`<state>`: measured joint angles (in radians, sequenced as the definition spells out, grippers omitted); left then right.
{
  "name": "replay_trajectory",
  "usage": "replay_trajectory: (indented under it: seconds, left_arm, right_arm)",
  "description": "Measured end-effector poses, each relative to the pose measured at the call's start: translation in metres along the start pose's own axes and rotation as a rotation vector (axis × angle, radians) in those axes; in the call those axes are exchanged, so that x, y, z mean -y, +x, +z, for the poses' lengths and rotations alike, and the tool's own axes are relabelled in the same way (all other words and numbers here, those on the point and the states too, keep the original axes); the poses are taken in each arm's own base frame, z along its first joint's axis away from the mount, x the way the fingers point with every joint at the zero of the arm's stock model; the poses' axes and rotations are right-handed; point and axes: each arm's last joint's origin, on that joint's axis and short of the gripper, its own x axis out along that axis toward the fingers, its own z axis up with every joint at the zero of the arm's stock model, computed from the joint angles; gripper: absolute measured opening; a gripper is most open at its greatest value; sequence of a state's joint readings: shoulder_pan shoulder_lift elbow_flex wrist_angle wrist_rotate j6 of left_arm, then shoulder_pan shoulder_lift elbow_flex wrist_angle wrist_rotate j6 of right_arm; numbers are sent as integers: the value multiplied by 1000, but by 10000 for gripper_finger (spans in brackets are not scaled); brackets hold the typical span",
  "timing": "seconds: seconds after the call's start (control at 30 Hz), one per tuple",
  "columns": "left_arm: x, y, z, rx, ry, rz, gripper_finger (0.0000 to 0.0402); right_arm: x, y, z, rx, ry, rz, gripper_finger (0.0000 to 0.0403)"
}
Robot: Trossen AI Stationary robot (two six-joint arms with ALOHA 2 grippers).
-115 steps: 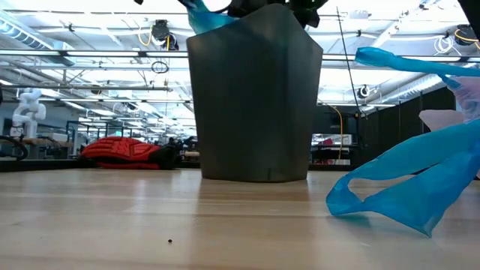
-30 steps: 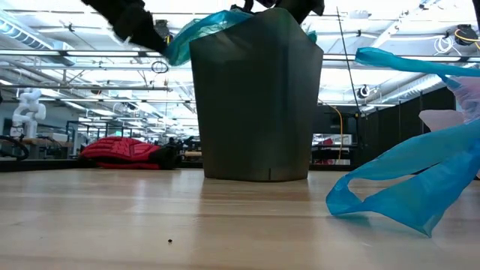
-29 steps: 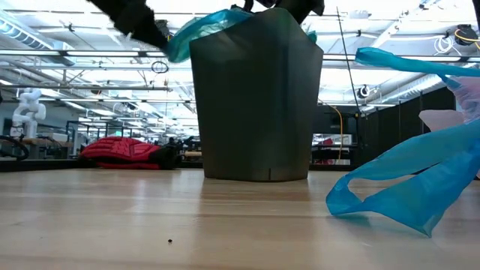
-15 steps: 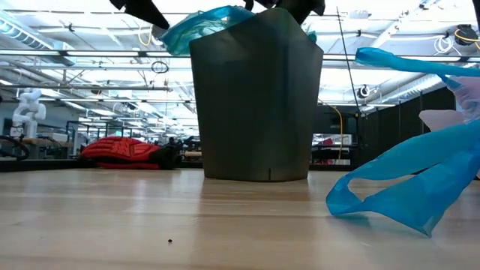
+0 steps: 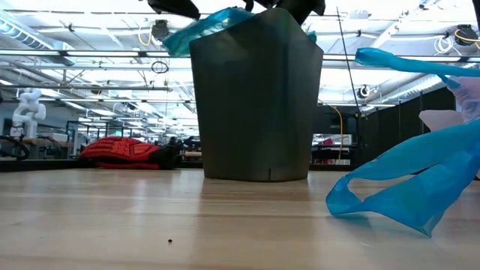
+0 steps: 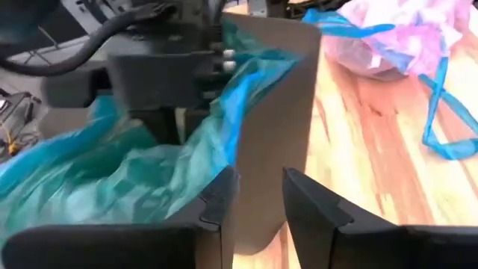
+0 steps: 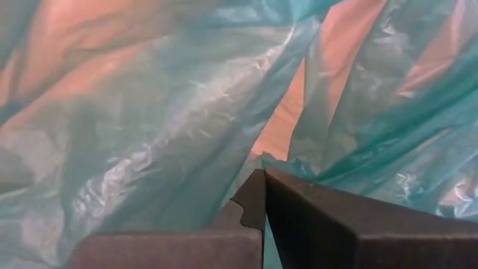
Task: Place trash/remove bag and relplace
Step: Insert the blue trash bag into the black trash bin
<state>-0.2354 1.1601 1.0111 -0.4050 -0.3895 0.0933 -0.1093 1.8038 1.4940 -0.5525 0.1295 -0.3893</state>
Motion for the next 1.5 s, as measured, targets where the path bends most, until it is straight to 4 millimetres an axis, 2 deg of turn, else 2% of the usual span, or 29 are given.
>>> replay_trajectory:
  seconds: [0.23, 0.47, 0.57, 0.73, 0.93, 1.07, 1.2, 1.43, 1.5]
  left_arm:
    - [4, 16, -3, -51, 43, 107, 99]
    - [3, -2, 14, 11, 129, 152, 99]
    - [6, -5, 16, 18, 183, 147, 103]
    - [11, 6, 10, -54, 249, 140, 137]
    - [10, 16, 7, -100, 260, 246, 193]
    - [12, 24, 4, -125, 267, 248, 201]
    - [20, 30, 2, -134, 290, 202, 161]
    - [35, 33, 0, -131, 261, 116, 17]
    - [36, 35, -1, -134, 236, 103, 9]
  right_arm:
    - [0, 0, 0, -3, -15, 0, 0]
    - [0, 0, 0, -3, -23, 1, 0]
    - [0, 0, 0, -3, -23, 1, 0]
    - [0, 0, 0, -5, -22, 2, 0]
    - [0, 0, -1, -8, -20, 3, 0]
    - [0, 0, -1, -8, -20, 3, 0]
    - [2, 0, -2, -11, -20, 0, 0]
    - [14, 2, -6, -16, 11, -21, 0]
    - [15, 2, -7, -17, 15, -24, 0]
